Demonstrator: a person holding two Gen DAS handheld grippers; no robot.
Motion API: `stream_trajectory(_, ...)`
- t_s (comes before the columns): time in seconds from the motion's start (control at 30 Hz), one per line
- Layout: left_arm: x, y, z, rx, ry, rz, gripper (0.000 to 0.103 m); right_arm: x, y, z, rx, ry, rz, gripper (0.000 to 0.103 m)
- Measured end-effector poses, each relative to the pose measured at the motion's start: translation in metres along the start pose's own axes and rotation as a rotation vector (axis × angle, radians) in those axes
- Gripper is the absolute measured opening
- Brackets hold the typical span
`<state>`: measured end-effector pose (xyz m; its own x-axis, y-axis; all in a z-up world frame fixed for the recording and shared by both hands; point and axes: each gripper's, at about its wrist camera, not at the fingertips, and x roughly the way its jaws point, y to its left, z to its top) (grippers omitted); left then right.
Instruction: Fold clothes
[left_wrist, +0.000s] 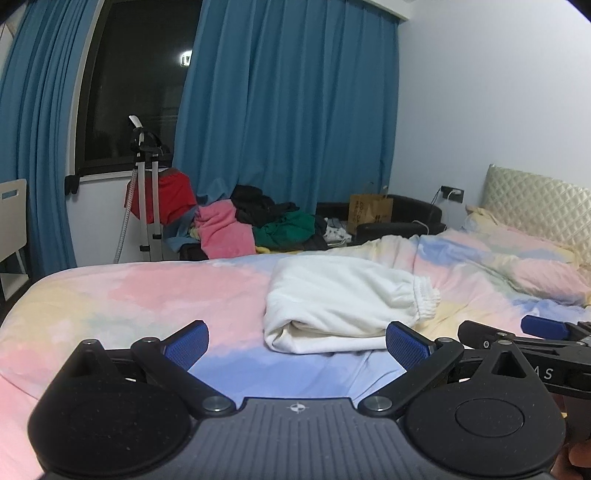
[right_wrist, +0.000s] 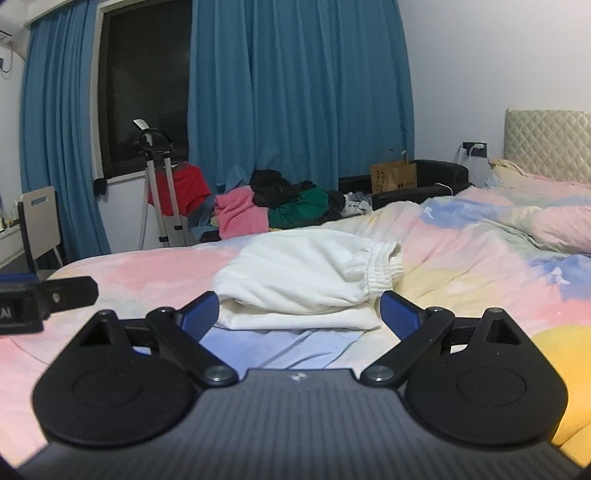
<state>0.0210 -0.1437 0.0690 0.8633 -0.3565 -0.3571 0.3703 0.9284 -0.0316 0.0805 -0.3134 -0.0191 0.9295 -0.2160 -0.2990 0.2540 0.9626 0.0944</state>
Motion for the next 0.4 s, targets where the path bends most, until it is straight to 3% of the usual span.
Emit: stream_trajectory(0.4,0.0080,0.0040,-0.0050,-0.023,0.011,-0.003,0.103,0.0052,0.0080,-0.0076,-0.049,0.007,-0.032,0.096)
